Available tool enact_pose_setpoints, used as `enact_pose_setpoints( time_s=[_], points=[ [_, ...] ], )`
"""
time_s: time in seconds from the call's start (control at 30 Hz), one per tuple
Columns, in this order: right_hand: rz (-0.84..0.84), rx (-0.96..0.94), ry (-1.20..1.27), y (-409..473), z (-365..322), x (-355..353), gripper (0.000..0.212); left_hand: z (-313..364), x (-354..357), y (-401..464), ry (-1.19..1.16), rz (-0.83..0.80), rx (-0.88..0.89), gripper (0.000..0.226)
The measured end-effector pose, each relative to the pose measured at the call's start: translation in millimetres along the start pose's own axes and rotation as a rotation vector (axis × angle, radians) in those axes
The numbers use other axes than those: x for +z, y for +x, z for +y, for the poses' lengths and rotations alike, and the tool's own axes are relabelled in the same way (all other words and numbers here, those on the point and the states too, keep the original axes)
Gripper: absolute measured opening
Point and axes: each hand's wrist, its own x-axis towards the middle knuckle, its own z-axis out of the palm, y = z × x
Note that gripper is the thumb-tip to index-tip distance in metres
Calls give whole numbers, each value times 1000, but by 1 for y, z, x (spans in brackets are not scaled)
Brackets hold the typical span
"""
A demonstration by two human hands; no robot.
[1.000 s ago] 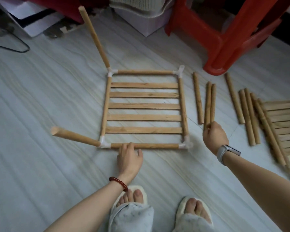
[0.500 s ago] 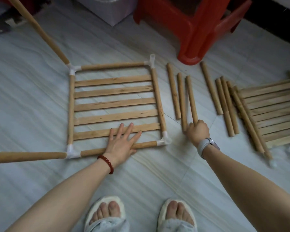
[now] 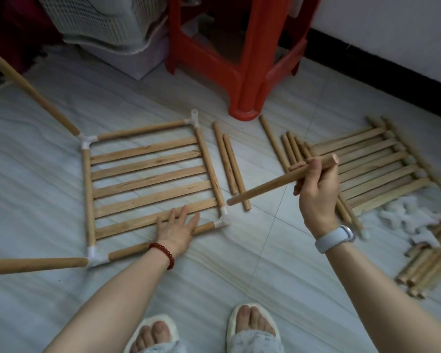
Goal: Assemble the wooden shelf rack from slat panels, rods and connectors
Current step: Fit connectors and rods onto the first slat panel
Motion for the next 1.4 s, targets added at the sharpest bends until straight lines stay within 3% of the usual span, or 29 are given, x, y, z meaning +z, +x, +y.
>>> enact_pose_setpoints(
  time_s=[0.43,0.7,0.9,1.13,1.3,1.4],
  points=[
    [-225,-65,-46,-18,7,6,13,-4,5,3,108,60,10,57],
    [-690,-275,-220,-45,-6,21,14,-15,4,7,59,29,61,61],
    [-601,-258,-196,-62,3,24,13,-23,5,10,11,26,88,73],
    [-570,-246,-231,-81,3,18,32,-25,-10,10,10,-83,136,85],
    [-704,-222,-283,-67,-5,14,21,-18,-23,9,-51,-90,148,76],
    [-851,-297,-460,-51,0,2,33,-20,-35,12,-112,-51,142,68]
  ],
)
